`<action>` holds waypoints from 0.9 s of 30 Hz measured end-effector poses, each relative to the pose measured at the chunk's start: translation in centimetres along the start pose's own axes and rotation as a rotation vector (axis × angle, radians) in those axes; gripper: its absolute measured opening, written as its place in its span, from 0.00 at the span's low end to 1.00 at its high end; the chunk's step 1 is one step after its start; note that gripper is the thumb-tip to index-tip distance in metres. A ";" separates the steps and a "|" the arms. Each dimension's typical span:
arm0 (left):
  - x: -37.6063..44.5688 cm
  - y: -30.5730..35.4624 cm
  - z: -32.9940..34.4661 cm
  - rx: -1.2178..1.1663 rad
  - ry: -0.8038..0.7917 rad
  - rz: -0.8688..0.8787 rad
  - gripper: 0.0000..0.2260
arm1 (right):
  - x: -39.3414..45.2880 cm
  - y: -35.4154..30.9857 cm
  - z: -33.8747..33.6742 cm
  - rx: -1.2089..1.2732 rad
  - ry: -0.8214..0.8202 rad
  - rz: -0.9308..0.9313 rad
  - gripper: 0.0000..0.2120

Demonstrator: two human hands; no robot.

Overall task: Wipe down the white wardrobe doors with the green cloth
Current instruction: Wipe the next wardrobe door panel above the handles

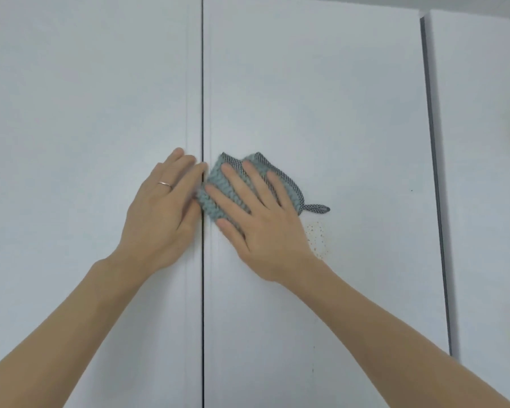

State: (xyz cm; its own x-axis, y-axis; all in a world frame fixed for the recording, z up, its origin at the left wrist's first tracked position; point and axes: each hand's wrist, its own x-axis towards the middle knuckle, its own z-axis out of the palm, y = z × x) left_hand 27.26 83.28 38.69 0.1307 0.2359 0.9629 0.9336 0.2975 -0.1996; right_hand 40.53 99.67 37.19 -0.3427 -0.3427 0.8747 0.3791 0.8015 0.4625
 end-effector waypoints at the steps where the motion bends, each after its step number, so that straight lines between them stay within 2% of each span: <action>1: -0.1 0.3 0.0 -0.015 -0.005 -0.020 0.24 | -1.4 0.7 -0.3 -0.007 -0.035 -0.060 0.24; 3: -0.5 0.8 -0.2 -0.024 -0.018 -0.060 0.25 | -2.3 3.8 -0.9 -0.024 -0.057 -0.084 0.24; 4: -0.7 0.8 -0.3 -0.023 -0.025 -0.065 0.25 | -2.0 5.7 -1.2 -0.036 -0.042 -0.026 0.24; 7: -1.8 1.2 -0.3 -0.005 -0.048 -0.049 0.25 | 0.3 10.0 -1.9 -0.012 0.029 0.356 0.26; 9: -2.8 1.3 -0.2 0.010 -0.057 -0.049 0.25 | 2.4 9.3 -1.5 0.014 0.093 0.584 0.26; 10: -3.2 1.4 -0.1 0.010 -0.054 -0.053 0.24 | 3.2 7.7 -1.2 0.004 0.121 0.637 0.26; 12: -3.6 1.5 0.0 -0.004 -0.038 -0.071 0.23 | 2.8 3.2 -0.3 -0.017 0.146 0.558 0.26; 15: -3.5 1.9 0.2 -0.039 -0.017 -0.097 0.22 | -3.1 -2.4 0.4 0.021 0.013 0.125 0.24; 17: -3.7 2.2 0.2 -0.059 -0.026 -0.120 0.23 | -7.5 -2.1 -0.1 0.034 -0.067 -0.061 0.23; 19: -4.0 2.3 0.1 -0.069 -0.043 -0.140 0.24 | -9.2 1.2 -0.7 0.005 -0.082 -0.077 0.23; 21: -4.5 2.5 0.1 -0.073 -0.066 -0.144 0.25 | -8.5 5.2 -1.2 -0.027 -0.054 0.096 0.24; 23: -5.2 2.6 0.0 -0.066 -0.082 -0.139 0.26 | -6.2 8.1 -1.7 -0.005 -0.011 0.372 0.25; 25: -5.9 2.6 0.0 -0.056 -0.099 -0.137 0.26 | -3.4 8.3 -1.4 -0.002 0.066 0.613 0.26; 27: -6.2 2.6 -0.1 -0.052 -0.100 -0.138 0.25 | -1.1 6.1 -0.4 -0.054 0.126 0.727 0.27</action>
State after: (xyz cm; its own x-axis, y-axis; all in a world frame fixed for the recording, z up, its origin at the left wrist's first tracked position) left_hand 28.88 82.49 32.28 -0.0312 0.2875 0.9573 0.9568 0.2855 -0.0545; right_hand 43.59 104.72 39.10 0.1108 0.2095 0.9715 0.5156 0.8236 -0.2364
